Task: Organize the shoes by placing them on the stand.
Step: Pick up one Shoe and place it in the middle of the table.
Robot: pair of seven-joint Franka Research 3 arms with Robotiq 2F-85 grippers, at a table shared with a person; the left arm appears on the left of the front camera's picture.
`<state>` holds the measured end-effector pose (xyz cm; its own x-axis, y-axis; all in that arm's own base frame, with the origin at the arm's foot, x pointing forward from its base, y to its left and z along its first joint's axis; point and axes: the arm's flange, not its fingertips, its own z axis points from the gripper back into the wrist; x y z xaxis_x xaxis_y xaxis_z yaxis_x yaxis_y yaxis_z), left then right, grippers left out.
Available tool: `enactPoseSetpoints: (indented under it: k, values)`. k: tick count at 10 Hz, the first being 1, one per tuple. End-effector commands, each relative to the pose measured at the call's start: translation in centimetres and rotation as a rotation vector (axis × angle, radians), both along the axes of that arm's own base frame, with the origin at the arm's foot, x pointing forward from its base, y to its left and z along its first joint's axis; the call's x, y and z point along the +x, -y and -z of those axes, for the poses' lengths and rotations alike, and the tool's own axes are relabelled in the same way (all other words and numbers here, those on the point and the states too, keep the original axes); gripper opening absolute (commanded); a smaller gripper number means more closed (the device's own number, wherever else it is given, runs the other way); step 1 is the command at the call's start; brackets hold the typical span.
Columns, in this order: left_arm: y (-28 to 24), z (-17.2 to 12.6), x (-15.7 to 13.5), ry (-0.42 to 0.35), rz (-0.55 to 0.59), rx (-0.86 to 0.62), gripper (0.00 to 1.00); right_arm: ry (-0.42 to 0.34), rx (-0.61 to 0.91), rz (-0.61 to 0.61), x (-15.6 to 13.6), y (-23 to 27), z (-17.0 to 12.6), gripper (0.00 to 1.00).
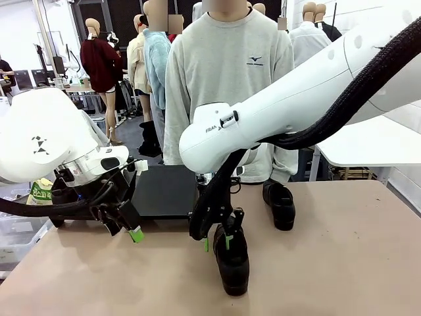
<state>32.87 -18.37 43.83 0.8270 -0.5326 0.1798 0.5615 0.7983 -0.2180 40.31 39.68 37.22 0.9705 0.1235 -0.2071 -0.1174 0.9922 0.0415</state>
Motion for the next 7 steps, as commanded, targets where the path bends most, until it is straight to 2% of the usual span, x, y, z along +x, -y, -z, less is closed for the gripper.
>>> enactPoseSetpoints:
  k: [1,5,6,7]
  values:
    - [0.0,0.2,0.1,0.001,0.0,-0.017,1.0,0.005,0.051,0.01,-0.1,0.8,-1.0,1.0]
    - [0.0,0.2,0.1,0.001,0.0,-0.017,1.0,0.021,0.087,0.013,-0.4,1.1,-2.2,1.0]
    - [0.0,0.2,0.1,0.001,0.0,-0.017,1.0,0.045,0.099,-0.011,-0.8,1.1,-2.6,1.0]
    - [0.0,0.2,0.1,0.001,0.0,-0.017,1.0,0.028,0.042,0.024,0.2,0.5,-2.6,1.0]
